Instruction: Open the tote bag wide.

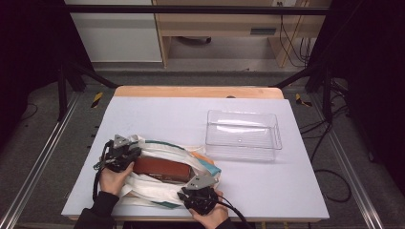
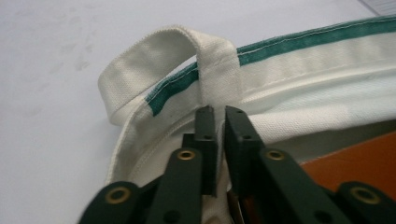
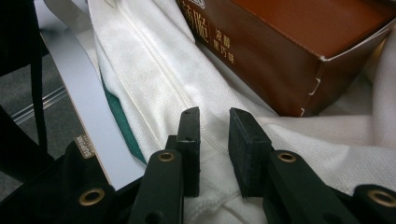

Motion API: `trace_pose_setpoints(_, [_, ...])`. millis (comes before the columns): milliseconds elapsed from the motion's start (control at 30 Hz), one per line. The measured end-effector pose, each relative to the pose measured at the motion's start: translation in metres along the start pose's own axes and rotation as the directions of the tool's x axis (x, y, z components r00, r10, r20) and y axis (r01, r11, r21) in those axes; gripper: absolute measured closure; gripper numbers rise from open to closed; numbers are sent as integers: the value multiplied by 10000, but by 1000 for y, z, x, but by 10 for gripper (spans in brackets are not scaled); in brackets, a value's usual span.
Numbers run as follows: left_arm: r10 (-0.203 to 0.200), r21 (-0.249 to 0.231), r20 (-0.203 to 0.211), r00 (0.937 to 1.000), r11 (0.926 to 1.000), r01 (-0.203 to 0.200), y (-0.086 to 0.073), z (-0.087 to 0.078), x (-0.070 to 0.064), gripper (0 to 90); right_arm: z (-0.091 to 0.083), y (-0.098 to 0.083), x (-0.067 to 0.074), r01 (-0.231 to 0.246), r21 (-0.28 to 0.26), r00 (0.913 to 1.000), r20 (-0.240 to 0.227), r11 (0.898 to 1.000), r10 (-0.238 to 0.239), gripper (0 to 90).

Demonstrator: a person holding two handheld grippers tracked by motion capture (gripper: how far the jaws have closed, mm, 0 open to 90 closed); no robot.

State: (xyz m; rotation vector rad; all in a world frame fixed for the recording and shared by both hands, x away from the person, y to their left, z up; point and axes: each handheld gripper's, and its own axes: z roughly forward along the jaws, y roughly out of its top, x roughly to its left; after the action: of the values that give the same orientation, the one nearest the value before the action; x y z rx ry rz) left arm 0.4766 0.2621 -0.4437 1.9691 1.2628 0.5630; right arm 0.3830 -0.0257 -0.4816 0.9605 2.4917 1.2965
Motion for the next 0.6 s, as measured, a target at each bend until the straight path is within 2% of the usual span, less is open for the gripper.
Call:
trace_pose_setpoints(67, [-192, -339, 234, 9995, 9992, 199, -1, -10, 1, 719, -5, 5, -1, 113, 8, 9999, -23, 9999, -113, 706])
trace_pose_setpoints(100, [-189, -540, 345, 9992, 9983, 208, -2, -17, 2, 706, -9, 8, -1, 151, -81, 9999, -11, 9999, -151, 692])
trace_pose_setpoints(167, [-184, -870, 399, 9990, 9960, 219, -4, -31, 1, 683, -20, 14, -3, 318, -522, 9993, 213, 9981, -307, 703])
trace_pose_setpoints(200, [-94, -999, 403, 9991, 9949, 133, -6, -39, -1, 688, -26, 18, -6, 424, -793, 9985, 383, 9959, -395, 719])
trace_pose_setpoints(267, [167, -1269, 441, 9989, 9919, -110, -12, -55, -5, 714, -38, 24, -13, 371, -1234, 9968, 748, 9917, -280, 769])
trace_pose_setpoints(333, [477, -1365, 463, 9978, 9898, -410, -21, -68, -11, 762, -46, 30, -19, 324, -1455, 9944, 1045, 9888, -172, 820])
trace_pose_setpoints(467, [936, -1030, 770, 9926, 9910, -854, -43, -74, -22, 833, -43, 36, -28, 206, -1324, 9901, 1401, 9910, -19, 886])
trace_pose_setpoints(600, [1224, -420, 821, 9891, 9920, -1193, -60, -63, -26, 857, -30, 39, -30, 172, -1082, 9865, 1636, 9940, 7, 900])
